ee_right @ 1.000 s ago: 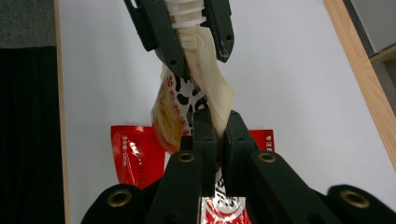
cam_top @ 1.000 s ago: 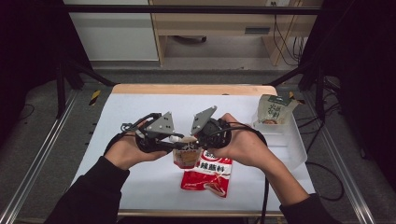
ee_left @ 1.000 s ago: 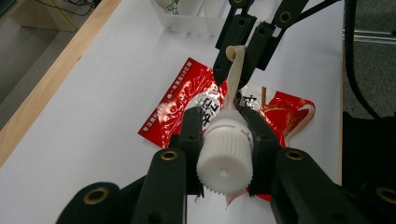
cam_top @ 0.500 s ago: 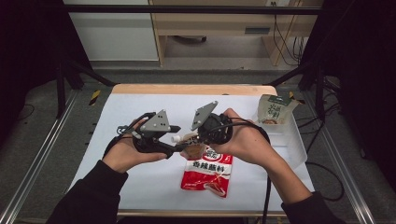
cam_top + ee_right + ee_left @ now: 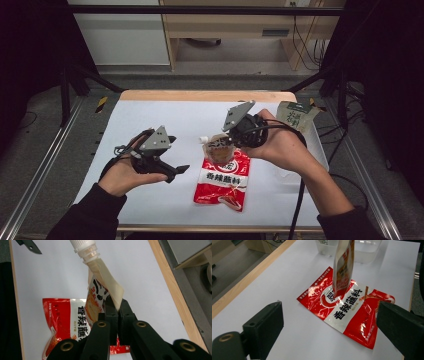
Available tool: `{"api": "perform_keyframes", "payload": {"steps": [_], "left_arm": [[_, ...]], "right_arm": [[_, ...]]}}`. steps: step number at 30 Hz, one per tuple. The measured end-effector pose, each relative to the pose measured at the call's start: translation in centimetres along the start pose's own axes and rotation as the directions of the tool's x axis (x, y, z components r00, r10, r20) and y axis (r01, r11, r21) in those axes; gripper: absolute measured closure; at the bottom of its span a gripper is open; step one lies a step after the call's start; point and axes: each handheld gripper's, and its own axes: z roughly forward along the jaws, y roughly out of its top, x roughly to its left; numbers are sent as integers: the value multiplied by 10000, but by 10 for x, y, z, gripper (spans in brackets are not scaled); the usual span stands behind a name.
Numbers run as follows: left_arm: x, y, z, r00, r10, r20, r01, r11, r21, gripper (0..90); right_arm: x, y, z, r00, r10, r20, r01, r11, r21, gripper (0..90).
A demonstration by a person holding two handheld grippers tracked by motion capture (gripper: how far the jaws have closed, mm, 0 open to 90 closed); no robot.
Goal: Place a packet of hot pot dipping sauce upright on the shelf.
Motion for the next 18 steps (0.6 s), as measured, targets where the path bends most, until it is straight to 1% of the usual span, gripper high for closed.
{"api": "perform_keyframes", "payload": {"steps": [1, 4, 5, 6, 7, 8, 10, 12, 14, 16, 18], "left_arm": [[0, -3, -1, 9999, -121, -87, 121, 9999, -24, 52], [2, -15, -4, 9990, -307, -329, 305, 9995, -45, 52], [2, -18, -4, 9988, -329, -365, 327, 9994, -69, 52], [2, -22, -5, 9985, -373, -400, 369, 9993, -90, 52], [2, -26, -6, 9980, -413, -482, 410, 9991, -81, 52], [2, -30, -6, 9972, -527, -534, 522, 9986, -98, 53], [2, -39, -7, 9955, -592, -736, 592, 9982, -31, 56], [2, -47, -7, 9941, -726, -802, 727, 9974, -13, 56], [0, -58, -6, 9929, -681, -971, 686, 9976, 22, 57], [-2, -67, -5, 9908, -752, -1128, 763, 9971, 54, 58], [-4, -79, -3, 9872, -822, -1364, 844, 9964, 106, 58]], "right_arm": [[-1, -2, -2, 10000, 19, 15, -19, 10000, -15, 887], [-6, -6, -8, 9998, 59, 167, -59, 10000, 15, 886], [-9, -7, -11, 9997, -17, 236, 17, 10000, 36, 887], [-10, -8, -13, 9997, 51, 253, -52, 10000, 13, 886], [-12, -10, -16, 9996, 2, 286, -2, 10000, 0, 886], [-13, -11, -18, 9994, 59, 335, -58, 10000, -38, 887], [-16, -15, -24, 9990, 94, 432, -91, 9999, -77, 887], [-20, -18, -29, 9983, 84, 583, -78, 9999, -97, 887], [-23, -21, -34, 9973, 159, 716, -149, 9998, -147, 886], [-26, -25, -39, 9966, 155, 813, -139, 9997, -202, 887], [-28, -28, -43, 9957, 171, 907, -149, 9996, -244, 886]]}}
